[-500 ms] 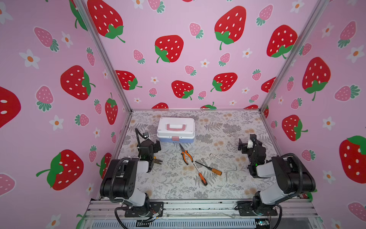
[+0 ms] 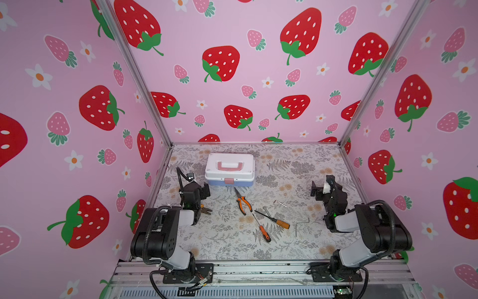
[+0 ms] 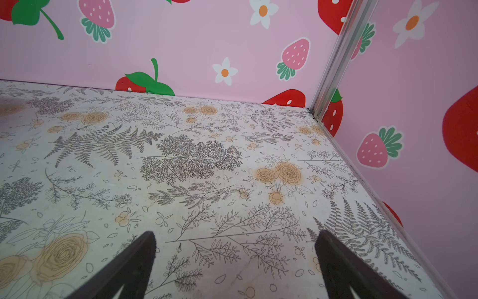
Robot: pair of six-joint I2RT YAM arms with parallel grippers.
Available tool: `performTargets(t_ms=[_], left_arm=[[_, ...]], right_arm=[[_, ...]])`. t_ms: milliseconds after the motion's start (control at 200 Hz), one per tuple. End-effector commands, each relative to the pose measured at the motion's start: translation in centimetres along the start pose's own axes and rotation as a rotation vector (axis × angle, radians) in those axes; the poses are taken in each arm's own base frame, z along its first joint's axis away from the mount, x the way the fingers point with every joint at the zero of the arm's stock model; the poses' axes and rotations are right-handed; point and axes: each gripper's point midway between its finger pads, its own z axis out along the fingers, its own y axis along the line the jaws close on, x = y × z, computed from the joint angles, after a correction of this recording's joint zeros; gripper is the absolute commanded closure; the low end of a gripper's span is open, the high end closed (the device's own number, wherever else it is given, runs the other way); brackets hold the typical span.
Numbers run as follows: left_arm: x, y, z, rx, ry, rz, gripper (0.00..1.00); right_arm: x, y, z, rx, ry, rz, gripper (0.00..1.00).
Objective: Pack the tool kit
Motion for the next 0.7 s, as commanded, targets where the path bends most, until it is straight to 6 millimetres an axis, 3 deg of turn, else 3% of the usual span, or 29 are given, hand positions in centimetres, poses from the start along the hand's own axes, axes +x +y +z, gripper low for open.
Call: performTargets(t_ms=[0,105,695], left_arm=[[-1.3,-0.1,0.1,0.008,-0.044,-0.011,0.01],[-1.3,1.0,0.0,-0.04,-0.049,-0.04,0.01],[-1.3,0.7,0.2,-0.046,-0.036,-0.021,0.01]], right_arm=[[-1.0,-0.1,0.3,0.0,-0.03,0.005,0.01],[-1.0,-0.2,0.3,0.0,-0.028,0.005,0.01],[-1.0,-0.1,0.2,0.001,-0.031,0.004,0.01]])
